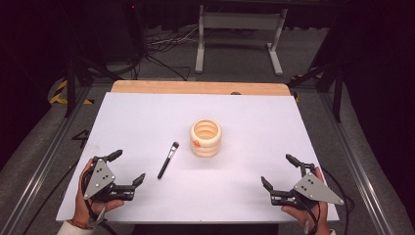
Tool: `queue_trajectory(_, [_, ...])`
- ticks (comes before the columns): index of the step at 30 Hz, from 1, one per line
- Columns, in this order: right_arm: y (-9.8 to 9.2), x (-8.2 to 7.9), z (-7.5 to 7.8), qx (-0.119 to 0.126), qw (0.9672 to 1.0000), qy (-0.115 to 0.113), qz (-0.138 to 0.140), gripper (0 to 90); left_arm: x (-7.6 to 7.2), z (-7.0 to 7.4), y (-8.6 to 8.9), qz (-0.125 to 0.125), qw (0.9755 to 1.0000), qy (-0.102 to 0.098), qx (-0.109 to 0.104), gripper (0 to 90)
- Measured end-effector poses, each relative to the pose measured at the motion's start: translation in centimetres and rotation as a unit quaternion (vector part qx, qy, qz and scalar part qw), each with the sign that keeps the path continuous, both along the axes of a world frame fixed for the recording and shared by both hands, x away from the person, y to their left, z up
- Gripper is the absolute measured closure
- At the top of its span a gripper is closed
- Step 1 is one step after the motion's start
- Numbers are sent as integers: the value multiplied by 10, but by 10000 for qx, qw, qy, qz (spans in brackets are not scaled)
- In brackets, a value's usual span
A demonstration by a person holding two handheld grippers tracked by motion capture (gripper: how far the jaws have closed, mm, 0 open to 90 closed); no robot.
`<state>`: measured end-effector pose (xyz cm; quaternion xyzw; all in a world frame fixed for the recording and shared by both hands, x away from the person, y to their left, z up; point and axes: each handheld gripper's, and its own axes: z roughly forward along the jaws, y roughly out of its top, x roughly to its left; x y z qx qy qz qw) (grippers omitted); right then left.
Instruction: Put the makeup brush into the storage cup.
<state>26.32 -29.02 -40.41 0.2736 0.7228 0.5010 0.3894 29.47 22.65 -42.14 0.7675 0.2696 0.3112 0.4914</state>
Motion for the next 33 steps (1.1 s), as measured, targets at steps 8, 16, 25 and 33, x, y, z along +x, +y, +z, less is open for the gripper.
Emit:
queue_trajectory(8, [5,4,-6,-163,9997,161,21,47,-2,-1,-2,-62,10000,63,46,45])
queue_trajectory(16, [5,8,-10,-247,9992,303,6,55,8,3,-11,70,9991,361,227,75])
queue_trajectory(25, [6,13,-17,-363,9980,524,-26,59,38,16,-35,121,9911,1131,689,122])
queue_trajectory(33, [4,17,-20,-460,9969,637,-69,62,71,15,-64,-32,9671,2294,1097,159])
